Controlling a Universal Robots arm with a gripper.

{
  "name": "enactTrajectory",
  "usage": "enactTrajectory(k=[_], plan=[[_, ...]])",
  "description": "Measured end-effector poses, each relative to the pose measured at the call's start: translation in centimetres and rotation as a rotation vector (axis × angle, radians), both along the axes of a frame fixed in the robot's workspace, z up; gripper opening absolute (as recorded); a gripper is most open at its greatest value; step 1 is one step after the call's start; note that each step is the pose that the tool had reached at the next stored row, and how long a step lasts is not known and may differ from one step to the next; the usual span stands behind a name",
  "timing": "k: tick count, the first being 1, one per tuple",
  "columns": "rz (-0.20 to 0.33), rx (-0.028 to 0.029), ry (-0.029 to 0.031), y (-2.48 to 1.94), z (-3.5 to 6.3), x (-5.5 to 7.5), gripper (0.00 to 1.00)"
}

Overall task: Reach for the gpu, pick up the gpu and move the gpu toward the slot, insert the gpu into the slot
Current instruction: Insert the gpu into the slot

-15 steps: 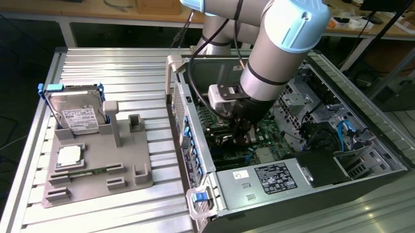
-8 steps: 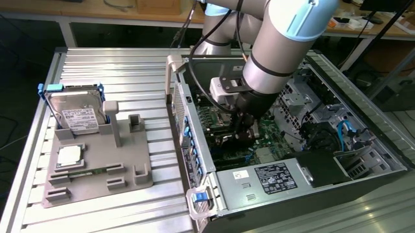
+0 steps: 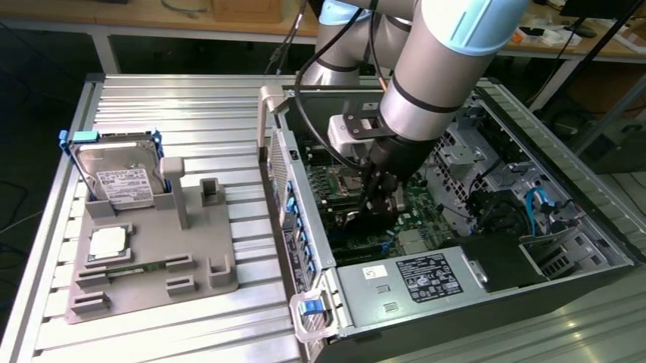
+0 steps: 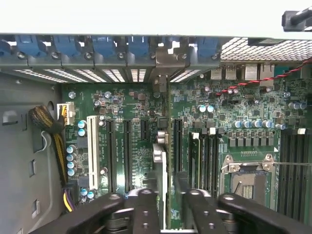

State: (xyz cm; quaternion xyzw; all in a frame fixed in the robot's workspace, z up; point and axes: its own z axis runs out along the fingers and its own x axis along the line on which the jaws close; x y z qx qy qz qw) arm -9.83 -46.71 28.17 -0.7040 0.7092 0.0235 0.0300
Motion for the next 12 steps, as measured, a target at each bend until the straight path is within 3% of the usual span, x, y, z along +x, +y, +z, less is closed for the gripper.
enactTrajectory(k=[4, 12], plan=[[0.000, -0.0003, 0.0001, 0.00, 0.01, 0.00, 0.11], [0.000, -0.0002, 0.0001, 0.00, 0.01, 0.00, 0.11]])
